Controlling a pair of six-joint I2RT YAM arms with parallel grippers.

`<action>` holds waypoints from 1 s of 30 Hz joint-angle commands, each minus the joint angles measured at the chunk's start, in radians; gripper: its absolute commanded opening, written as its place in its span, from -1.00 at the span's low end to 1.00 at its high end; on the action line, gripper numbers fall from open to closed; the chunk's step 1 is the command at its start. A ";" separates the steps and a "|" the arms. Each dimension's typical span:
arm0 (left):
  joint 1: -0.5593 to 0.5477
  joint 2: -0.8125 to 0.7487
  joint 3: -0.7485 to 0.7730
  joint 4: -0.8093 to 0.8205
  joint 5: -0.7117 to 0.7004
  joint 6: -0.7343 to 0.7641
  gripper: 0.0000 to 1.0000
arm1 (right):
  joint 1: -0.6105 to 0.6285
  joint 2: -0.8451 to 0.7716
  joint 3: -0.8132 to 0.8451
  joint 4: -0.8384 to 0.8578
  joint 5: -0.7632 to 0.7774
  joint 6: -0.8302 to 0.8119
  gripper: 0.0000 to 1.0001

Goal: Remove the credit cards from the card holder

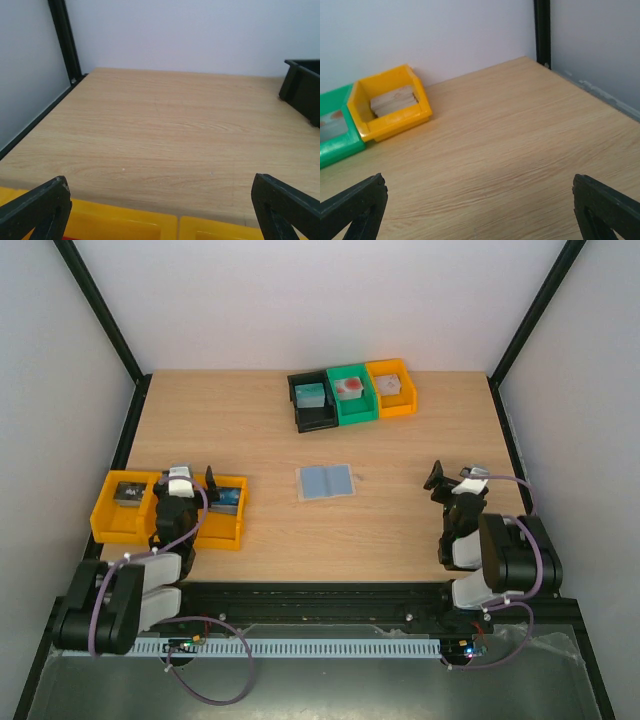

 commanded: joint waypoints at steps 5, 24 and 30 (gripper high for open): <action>0.117 0.286 0.064 0.355 0.235 0.009 0.99 | -0.002 0.122 0.112 0.061 -0.092 -0.067 0.97; 0.141 0.426 0.166 0.294 0.355 0.028 0.99 | 0.000 0.113 0.128 0.018 -0.080 -0.065 0.97; 0.141 0.426 0.165 0.294 0.355 0.028 0.99 | 0.000 0.115 0.131 0.013 -0.079 -0.065 0.97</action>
